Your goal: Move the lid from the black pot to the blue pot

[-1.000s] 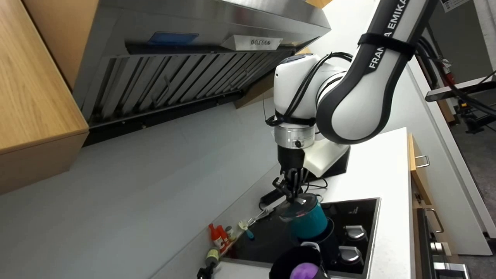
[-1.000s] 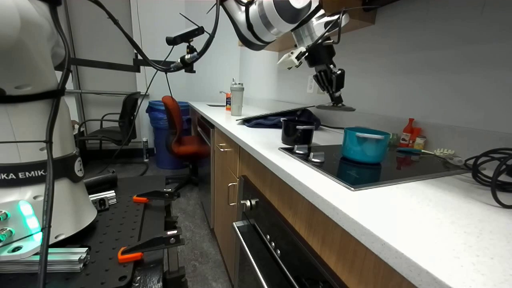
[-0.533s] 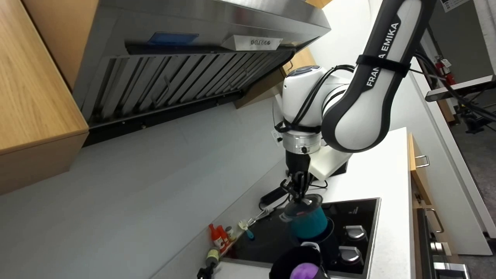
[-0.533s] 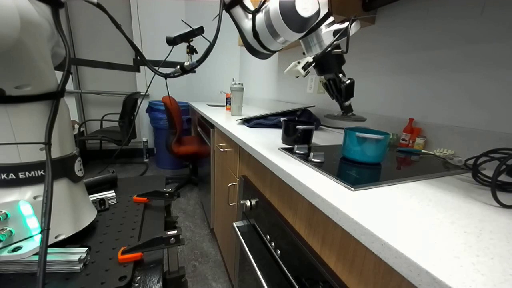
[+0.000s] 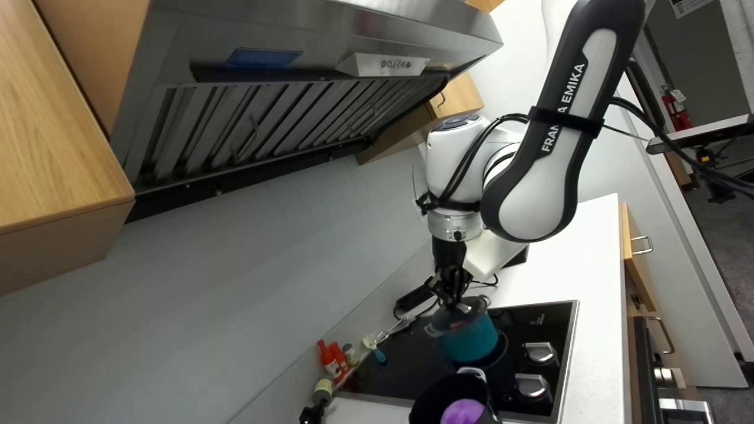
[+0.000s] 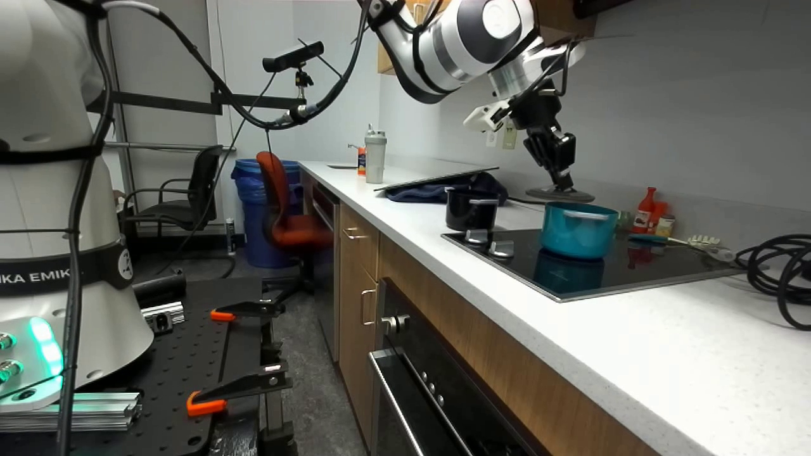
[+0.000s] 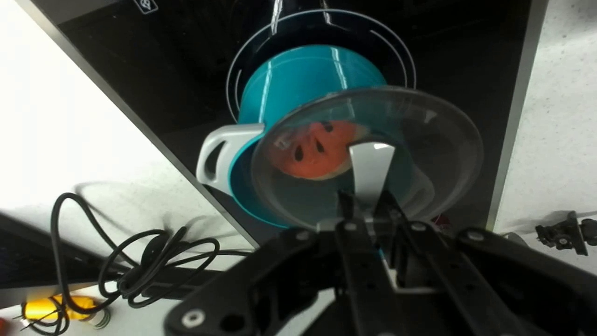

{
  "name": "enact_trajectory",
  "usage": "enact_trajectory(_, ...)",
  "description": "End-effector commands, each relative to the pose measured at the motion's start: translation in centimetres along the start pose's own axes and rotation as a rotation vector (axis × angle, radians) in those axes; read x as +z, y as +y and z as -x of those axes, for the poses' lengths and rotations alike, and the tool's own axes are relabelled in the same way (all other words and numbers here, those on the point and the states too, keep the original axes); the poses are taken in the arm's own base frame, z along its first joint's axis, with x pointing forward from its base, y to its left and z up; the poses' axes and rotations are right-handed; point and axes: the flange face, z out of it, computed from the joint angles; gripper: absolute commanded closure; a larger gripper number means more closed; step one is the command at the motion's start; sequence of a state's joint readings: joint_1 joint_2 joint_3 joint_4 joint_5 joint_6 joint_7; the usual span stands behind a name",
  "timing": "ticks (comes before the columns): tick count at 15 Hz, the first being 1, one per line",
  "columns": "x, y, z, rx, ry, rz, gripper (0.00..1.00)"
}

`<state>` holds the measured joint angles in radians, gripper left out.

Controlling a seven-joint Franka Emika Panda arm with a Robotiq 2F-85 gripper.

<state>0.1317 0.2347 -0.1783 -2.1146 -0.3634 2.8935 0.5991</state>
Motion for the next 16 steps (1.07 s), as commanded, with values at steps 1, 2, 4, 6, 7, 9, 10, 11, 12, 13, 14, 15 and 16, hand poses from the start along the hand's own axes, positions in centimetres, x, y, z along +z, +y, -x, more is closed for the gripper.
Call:
enact_trajectory(1,1.1,0.4,-1.7,0.032,0.033,0.001,0.97)
enact_trajectory(2,1.3,0.7,-1.9,0.034,0.036,0.005,0.97)
enact_trajectory(4,1.8,1.2,-2.3,0.04,0.038,0.015,0.97)
enact_trajectory(6,2.3,1.7,-2.6,0.046,0.037,0.024,0.97)
enact_trajectory(7,2.4,1.8,-2.8,0.049,0.037,0.028,0.97)
enact_trajectory(9,2.6,1.5,-3.3,0.052,0.037,0.03,0.97)
enact_trajectory(10,2.8,1.5,-3.4,0.05,0.038,0.03,0.97)
enact_trajectory(11,3.0,1.4,-3.5,0.048,0.038,0.029,0.97)
enact_trajectory(12,3.1,1.3,-3.6,0.048,0.038,0.029,0.97)
enact_trajectory(13,3.4,1.4,-3.5,0.048,0.037,0.03,0.97)
enact_trajectory(14,3.6,1.4,-3.5,0.048,0.036,0.03,0.97)
enact_trajectory(15,3.7,1.4,-3.5,0.049,0.034,0.031,0.97)
enact_trajectory(16,3.9,1.5,-3.4,0.049,0.031,0.032,0.97)
